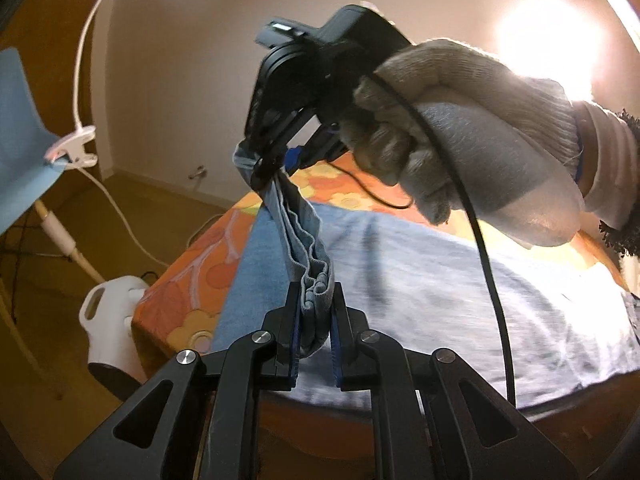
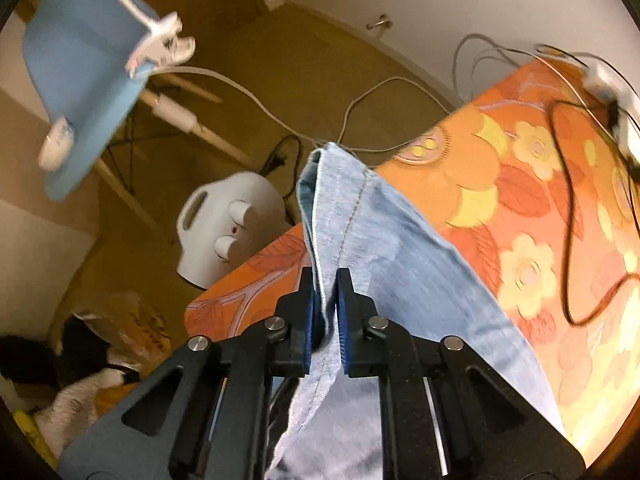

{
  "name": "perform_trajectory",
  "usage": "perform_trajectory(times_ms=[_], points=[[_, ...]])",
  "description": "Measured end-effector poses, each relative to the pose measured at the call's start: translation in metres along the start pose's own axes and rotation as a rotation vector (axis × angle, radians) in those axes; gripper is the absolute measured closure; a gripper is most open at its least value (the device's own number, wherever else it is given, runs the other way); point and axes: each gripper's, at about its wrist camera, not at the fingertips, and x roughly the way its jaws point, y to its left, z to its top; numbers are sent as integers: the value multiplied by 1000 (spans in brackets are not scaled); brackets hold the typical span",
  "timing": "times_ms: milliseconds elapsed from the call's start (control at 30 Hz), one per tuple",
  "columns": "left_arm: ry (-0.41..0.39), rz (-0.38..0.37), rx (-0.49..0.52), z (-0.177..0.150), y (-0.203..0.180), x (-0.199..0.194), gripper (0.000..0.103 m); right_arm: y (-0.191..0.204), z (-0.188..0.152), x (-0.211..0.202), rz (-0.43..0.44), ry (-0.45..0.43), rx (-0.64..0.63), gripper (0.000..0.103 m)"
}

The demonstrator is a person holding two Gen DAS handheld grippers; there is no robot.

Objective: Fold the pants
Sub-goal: 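Close the right tool on the jeans edge beside the left tool and lift, then carry the held jeans edge across the leg with both tools to fold it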

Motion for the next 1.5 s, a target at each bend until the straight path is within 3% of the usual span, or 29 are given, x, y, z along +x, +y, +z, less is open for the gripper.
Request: perform_trajectory(times_ms=[233,933,1267,1500], points=[[-6,-109,20,6,-27,-15,93,-38,-37,-56,37,-85,78,93],[31,-494,132,14,-181,-37,93,-174,-192,-203,-57,-200,290,94],[100,-632,166,-4,-249,-33,93,-232,-275,-240,-108,-218,380,94],[168,-716,252,-25,-305,-31,93,-282,-347,-254,-140,-226,480,94]])
